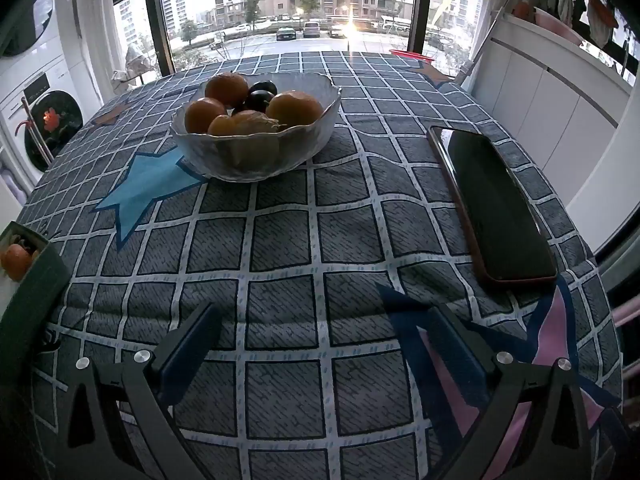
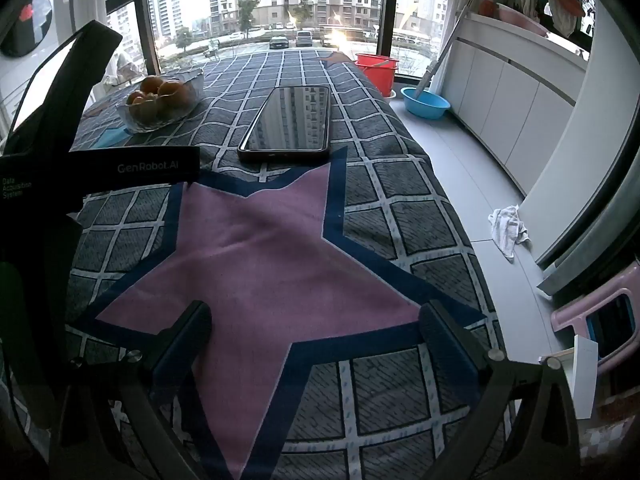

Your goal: Organize fruits

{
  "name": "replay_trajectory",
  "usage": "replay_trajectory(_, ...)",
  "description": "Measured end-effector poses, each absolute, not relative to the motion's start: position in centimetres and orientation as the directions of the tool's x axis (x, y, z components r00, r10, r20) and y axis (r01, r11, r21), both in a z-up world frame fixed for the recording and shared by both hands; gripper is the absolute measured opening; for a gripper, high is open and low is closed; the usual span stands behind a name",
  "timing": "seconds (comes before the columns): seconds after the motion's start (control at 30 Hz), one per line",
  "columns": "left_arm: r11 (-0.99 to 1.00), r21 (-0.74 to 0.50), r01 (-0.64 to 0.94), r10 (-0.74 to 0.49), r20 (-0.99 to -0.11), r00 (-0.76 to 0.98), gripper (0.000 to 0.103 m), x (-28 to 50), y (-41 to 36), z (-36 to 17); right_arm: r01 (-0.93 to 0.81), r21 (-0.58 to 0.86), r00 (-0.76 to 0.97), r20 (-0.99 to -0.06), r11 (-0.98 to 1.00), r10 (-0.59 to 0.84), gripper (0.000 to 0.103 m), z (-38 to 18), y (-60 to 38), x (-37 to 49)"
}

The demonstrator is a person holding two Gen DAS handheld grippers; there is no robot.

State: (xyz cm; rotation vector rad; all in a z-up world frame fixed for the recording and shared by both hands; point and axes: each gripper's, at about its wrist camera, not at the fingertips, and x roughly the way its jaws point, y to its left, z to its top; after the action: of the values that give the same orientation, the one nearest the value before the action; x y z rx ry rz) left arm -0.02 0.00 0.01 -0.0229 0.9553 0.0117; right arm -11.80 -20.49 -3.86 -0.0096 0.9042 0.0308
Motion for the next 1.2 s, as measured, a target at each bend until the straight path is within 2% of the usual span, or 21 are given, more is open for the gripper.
replay_trajectory(0.27,1.0,-0.015,-0.02,0.0,-0.817,0.577,0.103,0.0,0.0,0.0,0.031,0.013,0.556,-0.831,0.999,-0.006,0.103,-3.4,-20.5,-11.0)
replay_trajectory(0.63,1.0,-0.015,-0.02,0.0,-0.816,0.577,0.103,0.0,0.0,0.0,0.07,0.068,0.57,-0.822,0.995,0.016,0.103,-3.5,-17.7,-10.7)
replay_trajectory(0.83,1.0,-0.015,-0.02,0.0,-0.816,0.577,0.103,0.0,0.0,0.0,0.054,0.005,0.583,-0.812,0.999,-0.028,0.103,-3.6,-16.8,-11.3)
replay_trajectory(1.2,1.0,-0.015,-0.02,0.0,-0.816,0.577,0.103,0.0,0.0,0.0,0.055,0.011,0.583,-0.812,0.998,-0.023,0.103,-3.6,-17.0,-11.4)
